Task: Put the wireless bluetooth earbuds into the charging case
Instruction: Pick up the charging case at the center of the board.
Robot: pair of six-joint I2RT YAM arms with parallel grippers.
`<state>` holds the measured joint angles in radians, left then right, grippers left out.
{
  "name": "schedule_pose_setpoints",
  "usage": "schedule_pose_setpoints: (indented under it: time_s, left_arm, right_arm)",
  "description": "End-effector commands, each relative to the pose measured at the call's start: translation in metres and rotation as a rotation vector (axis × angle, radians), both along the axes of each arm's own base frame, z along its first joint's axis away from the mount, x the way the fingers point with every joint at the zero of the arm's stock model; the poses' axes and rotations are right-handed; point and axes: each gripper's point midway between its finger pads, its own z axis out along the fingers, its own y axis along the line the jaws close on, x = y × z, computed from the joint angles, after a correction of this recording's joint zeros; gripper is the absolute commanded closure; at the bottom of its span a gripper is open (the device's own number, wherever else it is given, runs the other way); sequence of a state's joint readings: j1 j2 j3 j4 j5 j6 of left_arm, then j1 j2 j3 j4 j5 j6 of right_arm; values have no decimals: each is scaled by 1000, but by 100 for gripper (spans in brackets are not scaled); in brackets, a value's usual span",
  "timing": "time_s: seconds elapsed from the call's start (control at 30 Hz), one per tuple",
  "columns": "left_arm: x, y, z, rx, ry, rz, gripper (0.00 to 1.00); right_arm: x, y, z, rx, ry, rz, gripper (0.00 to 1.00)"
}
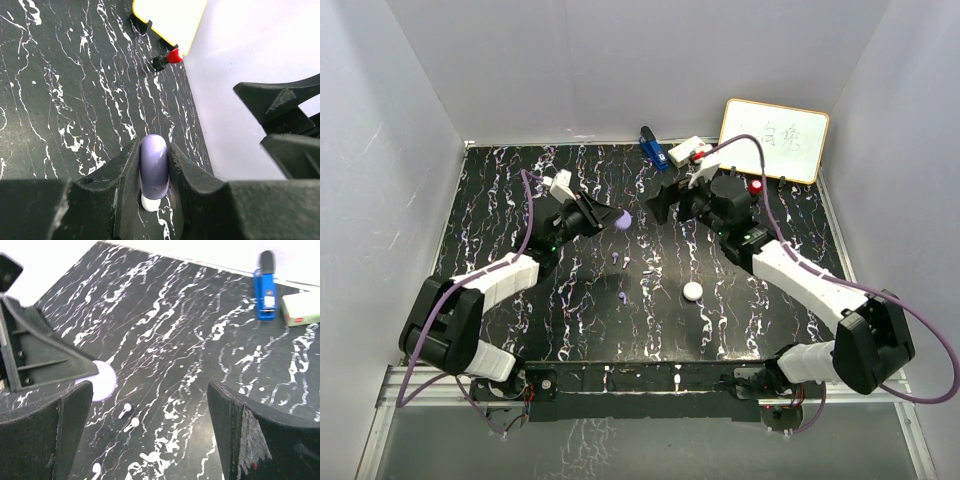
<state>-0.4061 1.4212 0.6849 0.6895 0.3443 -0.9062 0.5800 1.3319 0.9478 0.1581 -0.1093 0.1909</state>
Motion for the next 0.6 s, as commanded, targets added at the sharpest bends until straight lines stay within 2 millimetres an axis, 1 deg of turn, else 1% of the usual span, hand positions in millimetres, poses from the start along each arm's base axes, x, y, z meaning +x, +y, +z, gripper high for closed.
schedule_pose_setpoints:
  time_s: [0.0, 0.17, 0.43, 0.57]
  left_arm:
    - [7, -7, 20, -67, -47, -18, 100]
    - [8, -10, 16, -94, -29, -30, 100]
    - [10, -12, 16, -102, -20, -34, 100]
    - [10, -14, 18, -115, -19, -40, 100]
  right_arm:
    - [6, -20, 6, 63, 46, -86, 3]
    - [8, -13, -7, 50, 94, -68, 2]
    - [7, -2, -32, 46, 171, -24, 2]
    - [8, 4, -37, 57, 187, -10, 2]
